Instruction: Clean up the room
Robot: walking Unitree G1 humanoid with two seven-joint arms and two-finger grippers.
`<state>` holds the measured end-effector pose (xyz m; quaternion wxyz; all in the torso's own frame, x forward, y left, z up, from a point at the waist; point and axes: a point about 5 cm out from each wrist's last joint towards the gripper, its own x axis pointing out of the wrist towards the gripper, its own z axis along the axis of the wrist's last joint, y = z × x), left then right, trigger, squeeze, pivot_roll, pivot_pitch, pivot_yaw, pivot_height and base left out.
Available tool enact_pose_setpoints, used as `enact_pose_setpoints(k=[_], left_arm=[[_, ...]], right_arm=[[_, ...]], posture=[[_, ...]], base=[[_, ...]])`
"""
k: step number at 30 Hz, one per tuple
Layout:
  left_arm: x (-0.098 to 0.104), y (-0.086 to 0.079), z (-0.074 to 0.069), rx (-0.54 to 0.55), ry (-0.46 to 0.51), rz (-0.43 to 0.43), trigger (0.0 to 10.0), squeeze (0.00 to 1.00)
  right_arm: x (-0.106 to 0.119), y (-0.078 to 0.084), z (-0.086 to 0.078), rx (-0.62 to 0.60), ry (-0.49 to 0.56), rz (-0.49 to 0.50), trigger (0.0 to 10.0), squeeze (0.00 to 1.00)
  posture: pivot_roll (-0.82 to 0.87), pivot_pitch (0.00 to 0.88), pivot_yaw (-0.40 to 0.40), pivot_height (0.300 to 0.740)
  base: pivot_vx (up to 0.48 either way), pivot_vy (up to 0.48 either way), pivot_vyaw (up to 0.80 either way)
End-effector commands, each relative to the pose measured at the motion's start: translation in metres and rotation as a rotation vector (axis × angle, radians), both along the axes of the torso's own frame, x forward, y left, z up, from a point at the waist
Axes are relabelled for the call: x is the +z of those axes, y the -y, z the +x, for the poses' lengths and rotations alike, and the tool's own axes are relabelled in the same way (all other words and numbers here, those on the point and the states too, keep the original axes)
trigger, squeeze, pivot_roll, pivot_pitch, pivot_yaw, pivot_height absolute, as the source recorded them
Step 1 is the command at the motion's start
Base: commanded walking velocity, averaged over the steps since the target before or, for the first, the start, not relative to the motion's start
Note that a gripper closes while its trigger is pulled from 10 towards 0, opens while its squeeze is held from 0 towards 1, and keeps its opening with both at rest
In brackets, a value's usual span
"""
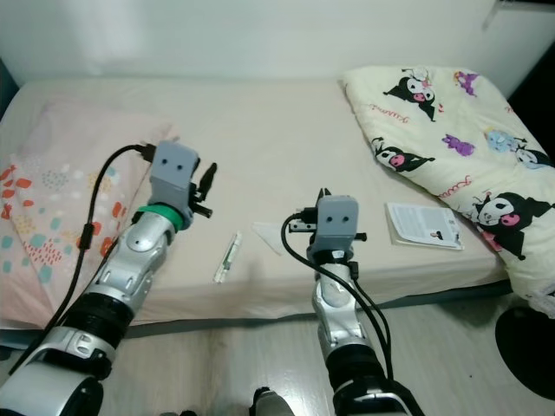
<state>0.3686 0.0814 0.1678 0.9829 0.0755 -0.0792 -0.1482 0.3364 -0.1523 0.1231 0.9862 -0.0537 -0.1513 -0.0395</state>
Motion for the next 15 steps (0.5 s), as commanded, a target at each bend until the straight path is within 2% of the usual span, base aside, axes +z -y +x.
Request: enact_pose_setpoints(k=[1,4,15], left_arm=[[-0.0042,-0.0002,-0.0009,-0.006,-0.007,0.012,10.0,0.00],[-0.0041,-0.0013,-0.0009,-0.005,-0.008,0.008,10.0,0.00],[-0.0030,-0.0020,-0.0007,-0.006,-0.004,-0.001,10.0,0.00]], right_arm=[[-0.0049,0.0032,-0.0020,-0.007,-0.016,-0.010,10.0,0.00],[-0.0051,0.0027,-0.0019,-0.005,-0.017,-0.009,10.0,0.00],[-0.0057,0.0012,-0.0013,-0.004,-0.024,0.000,10.0,0.00]], posture=[[-0.14,0.029,0.025,0.736],[-0.14,0.029,0.025,0.736],[-0.14,0.031,0.025,0.736]], base=[[0.000,0.000,0.00],[0.000,0.000,0.00],[0.000,0.372,0.00]])
